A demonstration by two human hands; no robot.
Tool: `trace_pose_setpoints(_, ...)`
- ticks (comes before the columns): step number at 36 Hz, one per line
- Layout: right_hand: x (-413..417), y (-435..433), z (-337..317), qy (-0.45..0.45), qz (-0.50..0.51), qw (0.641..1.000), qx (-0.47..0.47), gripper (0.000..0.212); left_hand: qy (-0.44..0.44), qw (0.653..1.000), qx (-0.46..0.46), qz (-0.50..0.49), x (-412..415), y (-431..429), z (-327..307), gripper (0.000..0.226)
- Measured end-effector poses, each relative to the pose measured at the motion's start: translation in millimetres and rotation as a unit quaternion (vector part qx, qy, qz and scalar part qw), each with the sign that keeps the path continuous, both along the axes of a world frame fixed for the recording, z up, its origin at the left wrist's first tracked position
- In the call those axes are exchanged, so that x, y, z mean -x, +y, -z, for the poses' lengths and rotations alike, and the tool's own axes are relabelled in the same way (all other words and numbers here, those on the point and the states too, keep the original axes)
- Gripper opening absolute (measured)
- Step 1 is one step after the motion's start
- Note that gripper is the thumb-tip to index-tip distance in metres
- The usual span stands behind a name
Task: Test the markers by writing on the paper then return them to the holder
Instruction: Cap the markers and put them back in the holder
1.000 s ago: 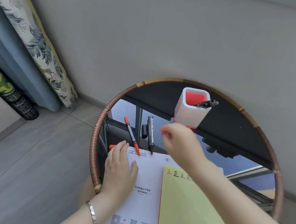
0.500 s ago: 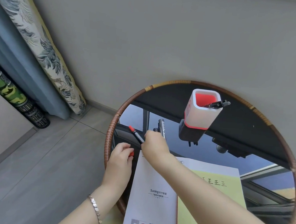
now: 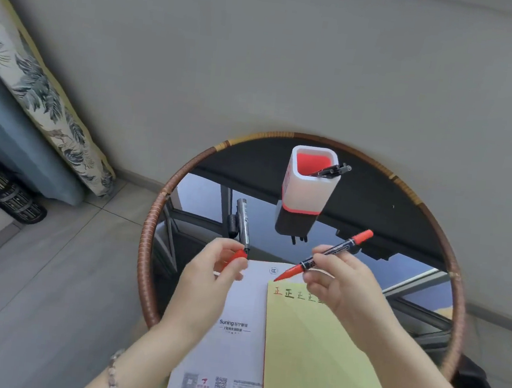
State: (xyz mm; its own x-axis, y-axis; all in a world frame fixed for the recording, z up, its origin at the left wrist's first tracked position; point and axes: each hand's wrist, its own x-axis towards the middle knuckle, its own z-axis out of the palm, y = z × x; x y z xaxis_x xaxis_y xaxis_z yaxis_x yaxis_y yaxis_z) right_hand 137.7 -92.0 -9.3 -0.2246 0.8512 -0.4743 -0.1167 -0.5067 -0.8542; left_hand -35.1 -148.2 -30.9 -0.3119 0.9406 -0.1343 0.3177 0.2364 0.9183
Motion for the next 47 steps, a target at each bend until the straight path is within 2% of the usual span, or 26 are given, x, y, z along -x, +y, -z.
trace_pose_setpoints(4, -18, -7, -4, 0.065, 0.096, 0.993, -0.003, 0.012, -0.073, 0.996, 0.011, 0.048, -27, 0, -17, 0.012)
trace_pose_setpoints(9, -31, -16, -6, 0.083, 0.134, 0.986, -0.048, 0.012, -0.096, 0.993, 0.017, 0.069, -42, -3, -22, 0.012)
trace_pose_setpoints(14, -36, -26, -7, 0.077, 0.139, 0.983, -0.090, 0.015, -0.148, 0.987, 0.010, 0.056, -48, -7, -25, 0.014)
trace_pose_setpoints(26, -34, -33, -9, 0.073, 0.130, 0.984, -0.097, 0.014, -0.126, 0.989, 0.005, 0.074, -50, -8, -24, 0.016)
trace_pose_setpoints(34, -32, -38, -8, 0.075, 0.113, 0.987, -0.088, 0.012, -0.140, 0.987, -0.004, 0.077, -52, -8, -23, 0.022)
trace_pose_setpoints(39, -31, -41, -9, 0.050, 0.090, 0.988, -0.113, 0.014, -0.146, 0.986, -0.014, 0.080, -54, -10, -24, 0.023)
trace_pose_setpoints(41, -30, -44, -11, 0.044, 0.076, 0.988, -0.130, 0.013, -0.133, 0.988, -0.021, 0.082, -54, -10, -25, 0.023)
trace_pose_setpoints(44, -30, -46, -14, 0.058, 0.073, 0.986, -0.139, 0.008, -0.038, 0.990, -0.048, 0.126, -52, -9, -23, 0.021)
trace_pose_setpoints(47, -32, -46, -15, 0.085, 0.073, 0.986, -0.127, 0.034, 0.051, 0.975, -0.093, 0.195, -50, -10, -21, 0.005)
